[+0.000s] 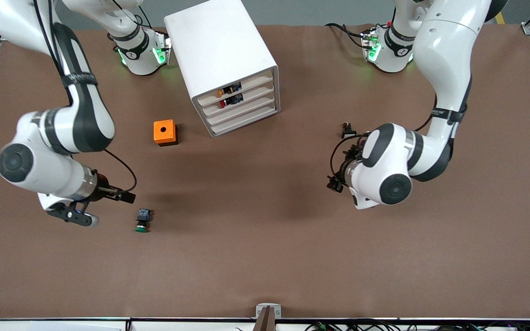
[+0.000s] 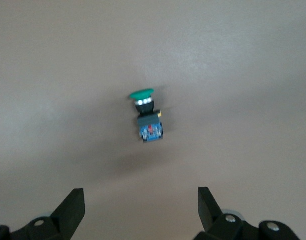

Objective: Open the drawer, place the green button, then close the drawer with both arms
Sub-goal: 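Lower the right gripper over the green button while the left gripper reaches the drawer, then grasp the green button with the right gripper while the left gripper pulls the drawer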

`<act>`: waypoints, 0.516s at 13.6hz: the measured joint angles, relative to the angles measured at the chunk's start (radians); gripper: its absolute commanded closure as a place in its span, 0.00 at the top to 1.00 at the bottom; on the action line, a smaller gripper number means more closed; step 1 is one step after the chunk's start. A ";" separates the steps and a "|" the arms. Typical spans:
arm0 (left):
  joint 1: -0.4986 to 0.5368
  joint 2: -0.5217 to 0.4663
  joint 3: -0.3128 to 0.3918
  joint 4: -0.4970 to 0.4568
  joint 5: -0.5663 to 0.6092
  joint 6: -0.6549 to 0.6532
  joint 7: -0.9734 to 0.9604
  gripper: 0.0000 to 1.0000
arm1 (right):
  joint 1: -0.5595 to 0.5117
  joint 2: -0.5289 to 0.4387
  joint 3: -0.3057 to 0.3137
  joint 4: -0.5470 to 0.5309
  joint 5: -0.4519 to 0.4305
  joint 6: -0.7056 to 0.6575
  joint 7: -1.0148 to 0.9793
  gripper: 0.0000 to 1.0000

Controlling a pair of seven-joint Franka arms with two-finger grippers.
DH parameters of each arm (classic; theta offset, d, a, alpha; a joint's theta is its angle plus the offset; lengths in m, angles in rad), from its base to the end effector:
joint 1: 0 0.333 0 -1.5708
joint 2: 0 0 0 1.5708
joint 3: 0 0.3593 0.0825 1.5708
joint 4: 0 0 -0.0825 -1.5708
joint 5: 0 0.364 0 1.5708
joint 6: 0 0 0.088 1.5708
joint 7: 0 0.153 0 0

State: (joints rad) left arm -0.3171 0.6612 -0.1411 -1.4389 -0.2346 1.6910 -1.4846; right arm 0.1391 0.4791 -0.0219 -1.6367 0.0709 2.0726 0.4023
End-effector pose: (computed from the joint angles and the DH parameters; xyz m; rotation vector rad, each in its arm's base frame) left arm 0.5882 -0.3095 0.2875 -2.4621 -1.5344 0.7217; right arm 0.6687 0.0870 0.3392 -3.0627 0.4916 0.0849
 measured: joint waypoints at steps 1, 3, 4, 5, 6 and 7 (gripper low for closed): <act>-0.014 0.006 0.000 0.000 -0.024 0.001 -0.057 1.00 | 0.000 0.038 -0.002 0.000 -0.002 0.048 0.008 1.00; -0.029 0.021 0.000 0.000 -0.114 0.001 -0.143 1.00 | -0.001 0.105 -0.007 0.001 -0.019 0.131 0.025 1.00; -0.034 0.032 0.001 0.000 -0.170 0.001 -0.197 1.00 | -0.001 0.134 -0.009 0.002 -0.030 0.169 0.037 1.00; -0.038 0.047 0.001 0.000 -0.235 0.006 -0.261 1.00 | -0.001 0.159 -0.009 0.002 -0.045 0.206 0.055 1.00; -0.042 0.063 0.001 0.000 -0.294 0.016 -0.323 1.00 | -0.001 0.181 -0.009 0.003 -0.056 0.234 0.070 1.00; -0.047 0.079 0.001 0.000 -0.333 0.025 -0.374 0.99 | -0.001 0.197 -0.009 0.003 -0.058 0.249 0.076 1.00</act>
State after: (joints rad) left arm -0.3644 0.7403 -0.1403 -1.4386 -0.5673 1.7156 -1.8584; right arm 0.1383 0.6759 -0.0310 -1.6337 0.0132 2.3215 0.4782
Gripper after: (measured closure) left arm 0.000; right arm 0.000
